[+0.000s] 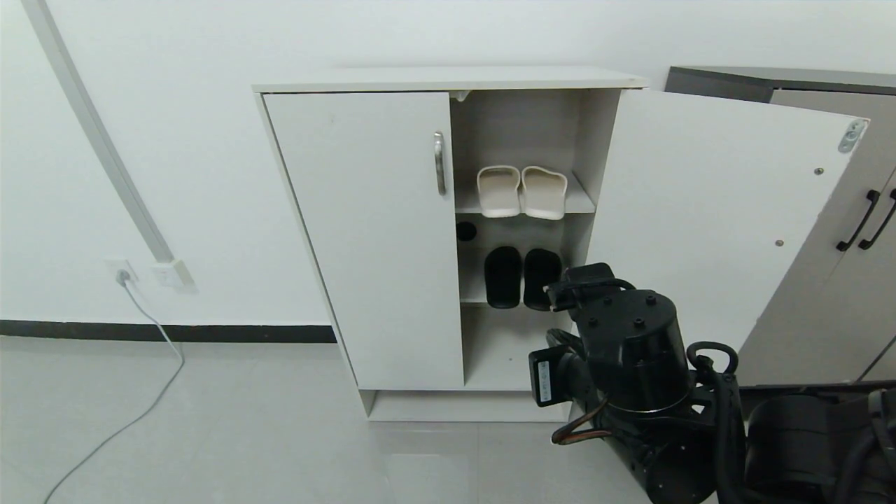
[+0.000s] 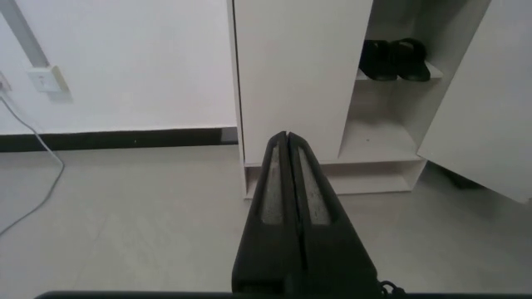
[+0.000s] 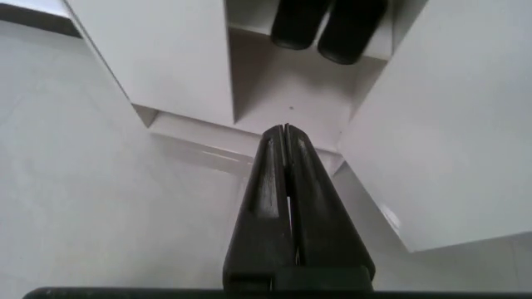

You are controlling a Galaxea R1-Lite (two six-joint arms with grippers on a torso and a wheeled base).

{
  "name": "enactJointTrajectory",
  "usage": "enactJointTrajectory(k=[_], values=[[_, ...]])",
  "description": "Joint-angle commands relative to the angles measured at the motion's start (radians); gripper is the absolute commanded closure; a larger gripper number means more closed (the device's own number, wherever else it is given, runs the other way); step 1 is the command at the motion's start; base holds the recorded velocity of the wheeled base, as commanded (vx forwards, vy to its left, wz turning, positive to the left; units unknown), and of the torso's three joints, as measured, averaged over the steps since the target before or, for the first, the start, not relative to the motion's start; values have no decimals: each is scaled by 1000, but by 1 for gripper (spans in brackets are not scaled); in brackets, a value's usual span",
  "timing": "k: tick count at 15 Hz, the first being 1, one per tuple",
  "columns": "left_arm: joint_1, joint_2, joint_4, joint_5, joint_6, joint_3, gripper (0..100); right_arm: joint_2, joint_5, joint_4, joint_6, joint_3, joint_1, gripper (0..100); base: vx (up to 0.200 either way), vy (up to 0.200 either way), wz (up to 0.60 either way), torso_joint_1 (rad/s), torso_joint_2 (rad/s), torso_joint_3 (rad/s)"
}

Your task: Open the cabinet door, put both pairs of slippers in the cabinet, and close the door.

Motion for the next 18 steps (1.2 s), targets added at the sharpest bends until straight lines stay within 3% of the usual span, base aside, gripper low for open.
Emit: enactJointTrajectory(k=[1, 4, 7, 18], values=[[0, 1, 0, 0, 0, 0, 100, 1, -2, 0, -1, 1, -2, 100, 0, 0, 0, 0, 0, 0], [0, 1, 0, 0, 0, 0, 100, 1, 0, 0, 1, 1, -2, 100, 0, 0, 0, 2, -38, -35], [0, 1, 0, 0, 0, 0, 100, 1, 0, 0, 1, 1, -4, 100, 0, 0, 0, 12, -203, -315], [0, 1, 0, 0, 0, 0, 100, -4, -3, 0, 1, 7, -5, 100, 0, 0, 0, 105, -480, -345]])
